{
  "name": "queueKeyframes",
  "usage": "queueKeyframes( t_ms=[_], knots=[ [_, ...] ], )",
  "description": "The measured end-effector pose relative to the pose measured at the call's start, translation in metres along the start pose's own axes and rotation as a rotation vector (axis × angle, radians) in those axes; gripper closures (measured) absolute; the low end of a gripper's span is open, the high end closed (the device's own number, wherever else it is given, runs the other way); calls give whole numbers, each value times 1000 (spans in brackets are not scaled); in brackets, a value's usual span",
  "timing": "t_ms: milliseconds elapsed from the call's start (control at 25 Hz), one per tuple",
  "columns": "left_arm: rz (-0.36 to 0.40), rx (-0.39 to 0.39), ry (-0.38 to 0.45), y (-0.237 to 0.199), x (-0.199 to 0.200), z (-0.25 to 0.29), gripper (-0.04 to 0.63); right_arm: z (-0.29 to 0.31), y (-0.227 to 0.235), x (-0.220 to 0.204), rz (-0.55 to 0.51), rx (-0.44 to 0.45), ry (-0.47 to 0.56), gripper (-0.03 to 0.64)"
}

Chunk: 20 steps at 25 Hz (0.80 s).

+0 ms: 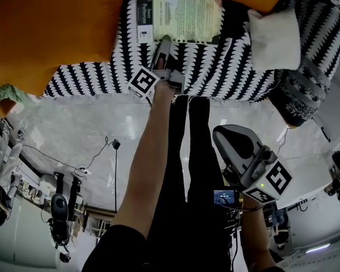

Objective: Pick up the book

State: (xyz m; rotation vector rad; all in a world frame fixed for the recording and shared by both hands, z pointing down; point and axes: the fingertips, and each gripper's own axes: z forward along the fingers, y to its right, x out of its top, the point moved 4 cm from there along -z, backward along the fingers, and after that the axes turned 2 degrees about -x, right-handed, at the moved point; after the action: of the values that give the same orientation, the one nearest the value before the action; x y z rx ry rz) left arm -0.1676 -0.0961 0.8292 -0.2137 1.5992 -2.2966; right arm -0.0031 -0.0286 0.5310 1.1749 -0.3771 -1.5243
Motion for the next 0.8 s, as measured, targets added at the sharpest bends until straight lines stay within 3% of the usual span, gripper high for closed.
queueKeyframes(
  t_ms=[160, 360, 560, 680, 800],
  knots=[
    [-119, -48, 43, 17, -1, 6, 410, -2, -1, 6, 3, -1, 7, 600],
    [-88, -37, 64, 21, 11, -4, 418, -3, -11, 5, -6, 2, 22, 600],
    [-130, -61, 96, 30, 13, -16, 428, -9, -21, 5, -9, 0, 39, 600],
    [-70, -33, 81, 30, 17, -23, 429, -12, -30, 8, -11, -4, 46, 600],
    [-68, -23, 70, 32, 14, -21, 431, -13, -33, 10, -4, -18, 46, 600]
  ],
)
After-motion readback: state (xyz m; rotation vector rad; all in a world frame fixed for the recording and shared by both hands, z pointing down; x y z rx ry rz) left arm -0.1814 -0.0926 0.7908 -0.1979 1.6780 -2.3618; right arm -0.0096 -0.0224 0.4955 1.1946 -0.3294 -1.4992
